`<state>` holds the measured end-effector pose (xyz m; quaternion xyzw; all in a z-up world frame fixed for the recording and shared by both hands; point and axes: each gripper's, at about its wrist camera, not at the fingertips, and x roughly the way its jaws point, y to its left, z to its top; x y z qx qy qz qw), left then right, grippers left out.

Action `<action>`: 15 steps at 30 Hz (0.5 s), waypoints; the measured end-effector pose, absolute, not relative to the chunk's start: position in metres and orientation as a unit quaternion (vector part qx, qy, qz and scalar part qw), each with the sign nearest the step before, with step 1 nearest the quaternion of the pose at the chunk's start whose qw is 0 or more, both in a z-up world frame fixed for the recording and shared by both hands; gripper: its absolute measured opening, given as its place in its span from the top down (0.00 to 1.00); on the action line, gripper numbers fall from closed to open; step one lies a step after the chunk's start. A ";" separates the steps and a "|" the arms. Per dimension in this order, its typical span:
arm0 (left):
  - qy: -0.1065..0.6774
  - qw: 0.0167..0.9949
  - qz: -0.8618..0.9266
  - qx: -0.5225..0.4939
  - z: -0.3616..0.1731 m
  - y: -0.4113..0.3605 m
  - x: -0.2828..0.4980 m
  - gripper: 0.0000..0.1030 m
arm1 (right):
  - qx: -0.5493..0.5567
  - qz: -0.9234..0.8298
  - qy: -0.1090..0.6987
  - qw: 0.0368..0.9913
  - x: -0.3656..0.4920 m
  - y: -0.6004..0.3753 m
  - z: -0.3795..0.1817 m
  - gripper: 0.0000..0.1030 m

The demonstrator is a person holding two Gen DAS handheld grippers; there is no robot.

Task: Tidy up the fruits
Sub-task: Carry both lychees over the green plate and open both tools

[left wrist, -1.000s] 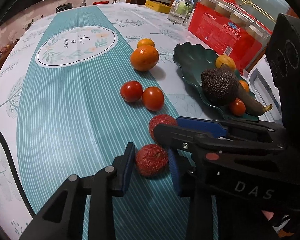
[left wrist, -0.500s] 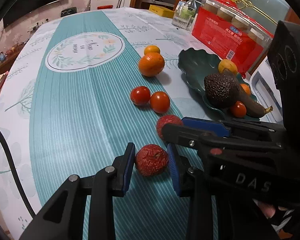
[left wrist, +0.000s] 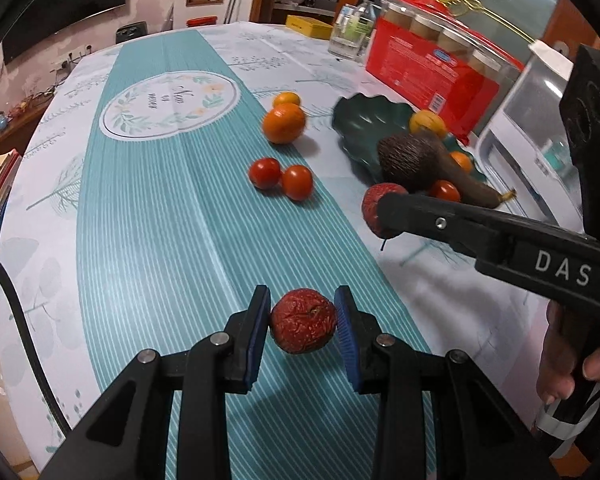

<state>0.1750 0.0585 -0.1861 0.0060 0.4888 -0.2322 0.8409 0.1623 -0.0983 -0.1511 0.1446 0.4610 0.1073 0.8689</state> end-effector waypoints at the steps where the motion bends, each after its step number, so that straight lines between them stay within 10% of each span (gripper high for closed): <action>1: 0.491 0.839 -0.235 0.008 -0.186 0.057 0.172 0.69 | 0.147 0.103 0.460 0.870 0.157 -0.100 -0.151 0.73; 15: 0.512 0.818 -0.261 0.029 -0.165 0.024 0.152 0.69 | 0.179 0.048 0.461 0.868 0.100 -0.150 -0.151 0.73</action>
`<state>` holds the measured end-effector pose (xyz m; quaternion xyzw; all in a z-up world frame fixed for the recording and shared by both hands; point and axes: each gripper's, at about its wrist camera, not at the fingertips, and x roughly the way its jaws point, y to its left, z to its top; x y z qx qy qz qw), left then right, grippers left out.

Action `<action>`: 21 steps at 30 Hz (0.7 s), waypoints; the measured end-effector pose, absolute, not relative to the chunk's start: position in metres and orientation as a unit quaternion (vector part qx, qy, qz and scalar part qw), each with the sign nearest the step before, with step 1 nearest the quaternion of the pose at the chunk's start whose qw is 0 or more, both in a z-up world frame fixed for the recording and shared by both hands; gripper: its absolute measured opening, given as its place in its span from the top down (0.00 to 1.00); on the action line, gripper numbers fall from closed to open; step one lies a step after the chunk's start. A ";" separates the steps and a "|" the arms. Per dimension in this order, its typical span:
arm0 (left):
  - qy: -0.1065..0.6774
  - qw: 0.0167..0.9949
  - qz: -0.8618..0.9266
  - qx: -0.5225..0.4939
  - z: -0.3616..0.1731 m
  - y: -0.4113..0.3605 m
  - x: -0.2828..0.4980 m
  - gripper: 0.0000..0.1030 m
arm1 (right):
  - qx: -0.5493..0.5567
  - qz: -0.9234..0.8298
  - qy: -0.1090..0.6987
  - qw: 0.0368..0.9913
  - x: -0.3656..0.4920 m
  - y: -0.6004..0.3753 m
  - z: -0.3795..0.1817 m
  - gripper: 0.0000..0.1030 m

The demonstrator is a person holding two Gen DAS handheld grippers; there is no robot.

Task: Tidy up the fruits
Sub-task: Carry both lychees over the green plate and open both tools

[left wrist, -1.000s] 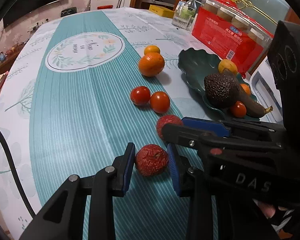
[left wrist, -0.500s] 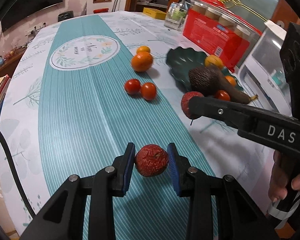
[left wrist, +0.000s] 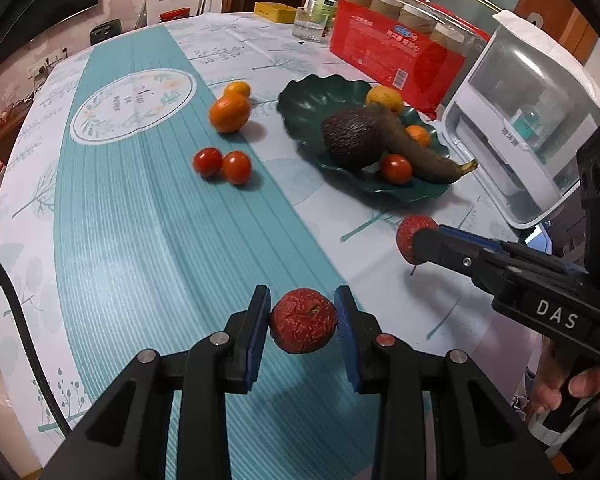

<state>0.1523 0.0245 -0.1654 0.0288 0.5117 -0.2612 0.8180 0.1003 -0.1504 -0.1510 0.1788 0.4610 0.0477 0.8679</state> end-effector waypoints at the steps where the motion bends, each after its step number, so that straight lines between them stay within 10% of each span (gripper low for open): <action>1: 0.514 0.817 -0.258 0.028 -0.163 0.021 0.153 0.69 | 0.179 0.046 0.461 0.868 0.099 -0.154 -0.150 0.73; 21: 0.510 0.834 -0.211 0.006 -0.109 -0.068 0.227 0.69 | 0.150 0.069 0.440 0.883 0.141 -0.263 -0.113 0.73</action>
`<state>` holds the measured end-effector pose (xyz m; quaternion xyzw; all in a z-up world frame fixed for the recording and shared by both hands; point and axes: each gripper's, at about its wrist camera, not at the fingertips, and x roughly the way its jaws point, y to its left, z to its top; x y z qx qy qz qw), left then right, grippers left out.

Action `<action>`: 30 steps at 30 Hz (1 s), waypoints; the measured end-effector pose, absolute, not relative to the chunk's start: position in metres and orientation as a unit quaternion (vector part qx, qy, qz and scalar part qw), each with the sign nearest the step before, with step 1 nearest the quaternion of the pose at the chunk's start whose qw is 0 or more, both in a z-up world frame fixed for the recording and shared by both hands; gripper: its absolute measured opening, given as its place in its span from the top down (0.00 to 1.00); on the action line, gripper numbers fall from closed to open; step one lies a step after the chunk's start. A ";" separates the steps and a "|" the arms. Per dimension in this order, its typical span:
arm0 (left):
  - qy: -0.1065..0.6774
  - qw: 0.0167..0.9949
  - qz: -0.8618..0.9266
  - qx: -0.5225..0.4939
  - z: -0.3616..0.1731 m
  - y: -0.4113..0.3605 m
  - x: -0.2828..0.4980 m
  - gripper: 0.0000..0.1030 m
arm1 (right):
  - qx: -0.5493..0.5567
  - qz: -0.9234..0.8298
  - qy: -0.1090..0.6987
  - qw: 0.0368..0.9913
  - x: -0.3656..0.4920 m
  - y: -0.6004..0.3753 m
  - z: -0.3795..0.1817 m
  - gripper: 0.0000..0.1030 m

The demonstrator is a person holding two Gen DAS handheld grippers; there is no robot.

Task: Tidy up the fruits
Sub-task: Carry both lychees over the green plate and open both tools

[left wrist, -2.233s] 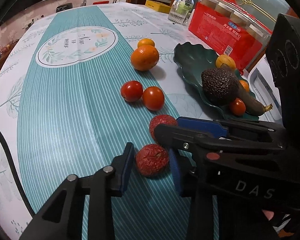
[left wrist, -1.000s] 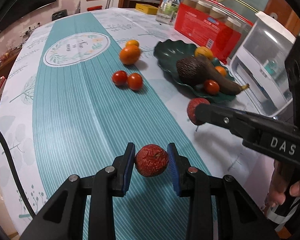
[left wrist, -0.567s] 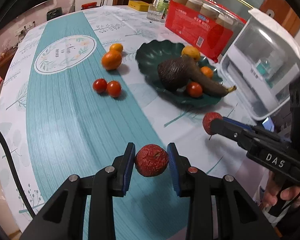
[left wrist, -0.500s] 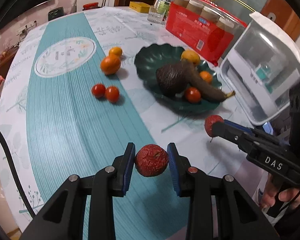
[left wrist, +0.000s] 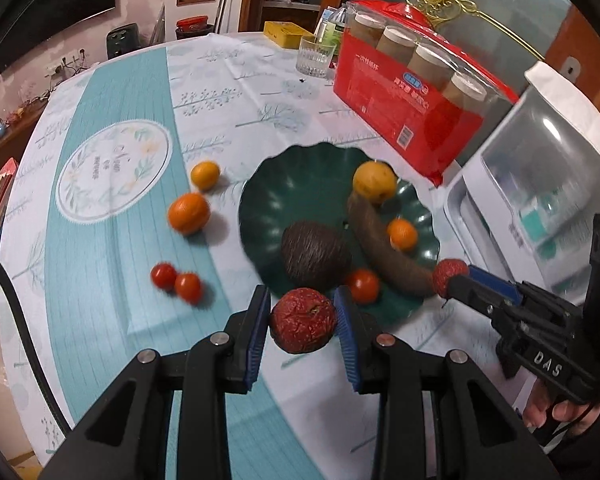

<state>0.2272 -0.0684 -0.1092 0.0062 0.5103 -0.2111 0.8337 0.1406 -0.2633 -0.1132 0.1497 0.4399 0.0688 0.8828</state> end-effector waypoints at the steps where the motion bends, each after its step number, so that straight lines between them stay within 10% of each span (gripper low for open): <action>1: 0.510 0.834 -0.210 0.006 -0.109 -0.073 0.230 0.69 | 0.148 0.071 0.441 0.882 0.143 -0.267 -0.113 0.73; 24: 0.543 0.816 -0.189 -0.056 -0.154 -0.152 0.285 0.68 | 0.113 0.114 0.489 0.857 0.178 -0.311 -0.150 0.73; 30: 0.544 0.815 -0.189 -0.060 -0.152 -0.152 0.284 0.44 | 0.111 0.115 0.489 0.858 0.179 -0.310 -0.152 0.72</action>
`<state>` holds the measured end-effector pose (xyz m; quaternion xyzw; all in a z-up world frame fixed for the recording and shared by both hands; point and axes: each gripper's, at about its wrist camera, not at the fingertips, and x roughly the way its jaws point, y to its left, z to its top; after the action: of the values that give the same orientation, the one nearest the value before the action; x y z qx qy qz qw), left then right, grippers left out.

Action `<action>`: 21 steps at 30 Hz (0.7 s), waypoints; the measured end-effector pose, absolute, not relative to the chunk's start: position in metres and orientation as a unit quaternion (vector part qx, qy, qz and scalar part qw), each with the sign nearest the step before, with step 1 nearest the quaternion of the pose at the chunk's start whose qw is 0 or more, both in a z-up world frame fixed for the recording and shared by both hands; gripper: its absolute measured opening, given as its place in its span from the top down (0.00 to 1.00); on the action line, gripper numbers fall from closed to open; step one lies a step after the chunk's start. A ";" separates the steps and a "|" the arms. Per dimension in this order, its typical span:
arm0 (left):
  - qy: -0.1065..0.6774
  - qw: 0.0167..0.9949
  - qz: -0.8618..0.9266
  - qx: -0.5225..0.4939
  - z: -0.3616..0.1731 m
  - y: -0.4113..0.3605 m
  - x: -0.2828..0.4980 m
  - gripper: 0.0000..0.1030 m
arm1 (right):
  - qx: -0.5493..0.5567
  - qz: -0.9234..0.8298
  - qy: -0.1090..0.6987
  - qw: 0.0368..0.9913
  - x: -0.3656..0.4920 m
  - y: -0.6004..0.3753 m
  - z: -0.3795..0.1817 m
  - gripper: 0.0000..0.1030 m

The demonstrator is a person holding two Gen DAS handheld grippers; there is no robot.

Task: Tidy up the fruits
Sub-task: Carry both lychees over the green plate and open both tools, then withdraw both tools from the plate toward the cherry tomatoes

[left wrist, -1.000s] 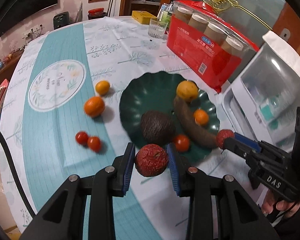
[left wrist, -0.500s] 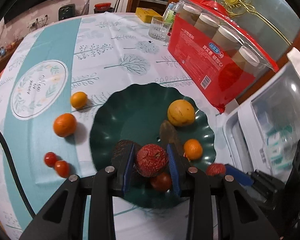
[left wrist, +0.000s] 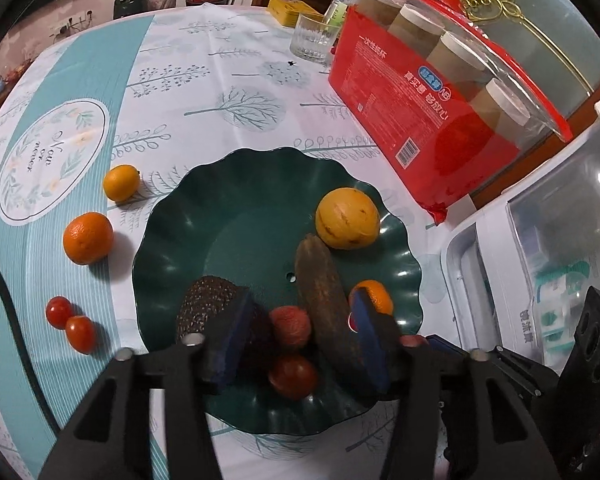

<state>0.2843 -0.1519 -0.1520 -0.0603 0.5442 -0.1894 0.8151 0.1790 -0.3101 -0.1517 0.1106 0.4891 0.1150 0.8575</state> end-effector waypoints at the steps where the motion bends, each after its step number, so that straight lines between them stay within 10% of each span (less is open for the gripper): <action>1: 0.544 0.815 -0.188 -0.066 -0.151 -0.150 0.284 0.40 | 0.111 0.114 0.489 0.858 0.179 -0.310 -0.151 0.72; 21: 0.524 0.832 -0.123 -0.129 -0.122 -0.080 0.235 0.18 | 0.126 0.099 0.484 0.860 0.157 -0.300 -0.133 0.61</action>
<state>0.2351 -0.0802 -0.1224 -0.1294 0.5244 -0.1235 0.8325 0.1567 -0.2997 -0.1326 0.1258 0.4838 0.0991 0.8604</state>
